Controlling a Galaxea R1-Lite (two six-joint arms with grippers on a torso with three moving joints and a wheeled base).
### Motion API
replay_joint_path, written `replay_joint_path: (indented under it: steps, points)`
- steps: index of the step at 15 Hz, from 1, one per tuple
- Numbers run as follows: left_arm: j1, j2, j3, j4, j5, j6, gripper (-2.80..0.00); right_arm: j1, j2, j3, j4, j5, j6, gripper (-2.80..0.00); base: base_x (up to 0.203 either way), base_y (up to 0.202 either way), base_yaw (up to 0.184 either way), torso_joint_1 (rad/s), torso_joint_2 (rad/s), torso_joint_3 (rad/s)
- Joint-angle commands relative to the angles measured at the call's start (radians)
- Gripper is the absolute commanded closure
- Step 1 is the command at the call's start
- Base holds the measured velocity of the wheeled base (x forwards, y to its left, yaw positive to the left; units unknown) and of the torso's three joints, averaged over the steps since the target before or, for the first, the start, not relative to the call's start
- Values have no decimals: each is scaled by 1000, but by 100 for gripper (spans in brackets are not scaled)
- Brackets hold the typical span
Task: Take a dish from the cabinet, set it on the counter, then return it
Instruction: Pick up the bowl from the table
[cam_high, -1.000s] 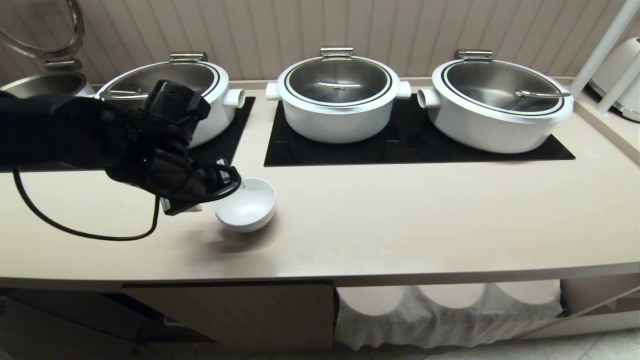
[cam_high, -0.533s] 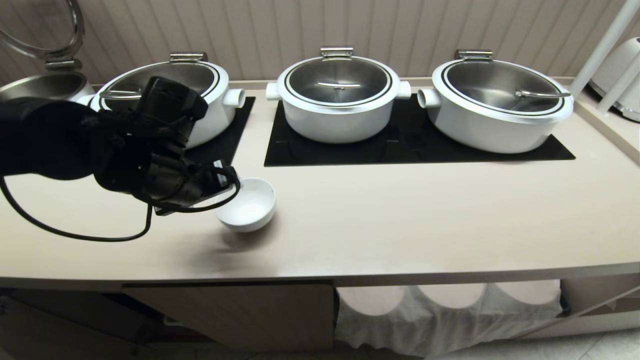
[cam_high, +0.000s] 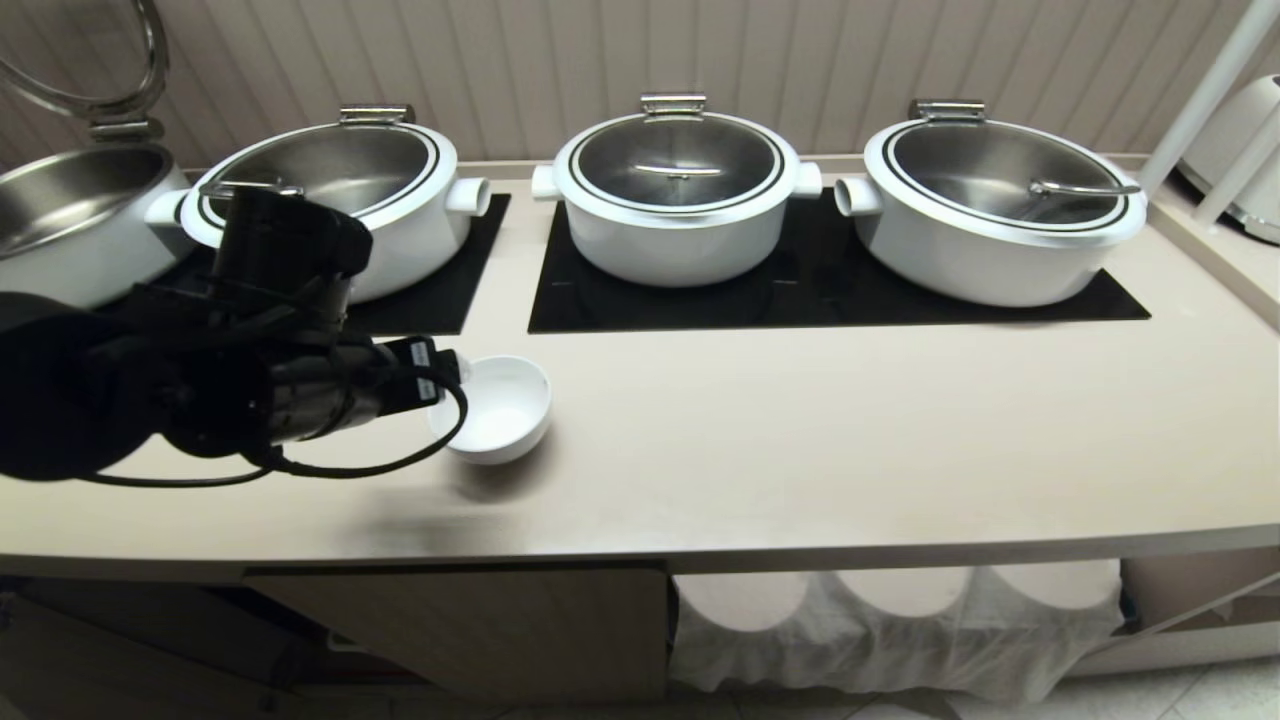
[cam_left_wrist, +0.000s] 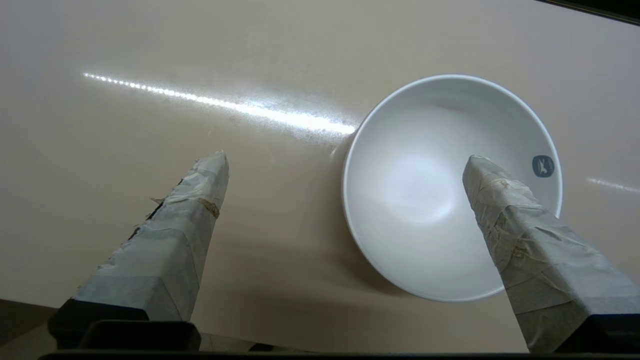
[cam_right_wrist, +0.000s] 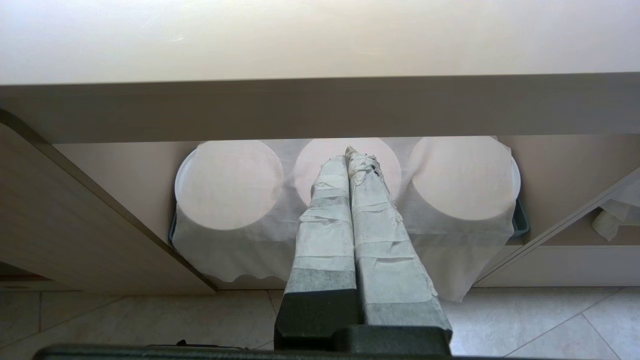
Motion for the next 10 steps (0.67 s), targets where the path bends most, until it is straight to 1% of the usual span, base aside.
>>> replay_joint_path:
  steps: [1,2,4,5,6,10]
  points:
    - [-11,-38,39,-9,27,0,-280,0,0,0,0,0,0,0,0,0,0,0,0,0]
    - [-21,-45,57,-23,53,1,-280,1,0,0,0,0,0,0,0,0,0,0,0,0]
    - [-29,-60,101,-62,66,2,-280,1,0,0,0,0,0,0,0,0,0,0,0,0]
    - [-28,-68,121,-89,68,3,-149,1,0,0,0,0,0,0,0,0,0,0,0,0]
    - [-27,-76,138,-104,68,12,0,1,0,0,0,0,0,0,0,0,0,0,0,0]
    - [-26,-93,179,-113,68,22,0,0,0,0,0,0,0,0,0,0,0,0,0,0]
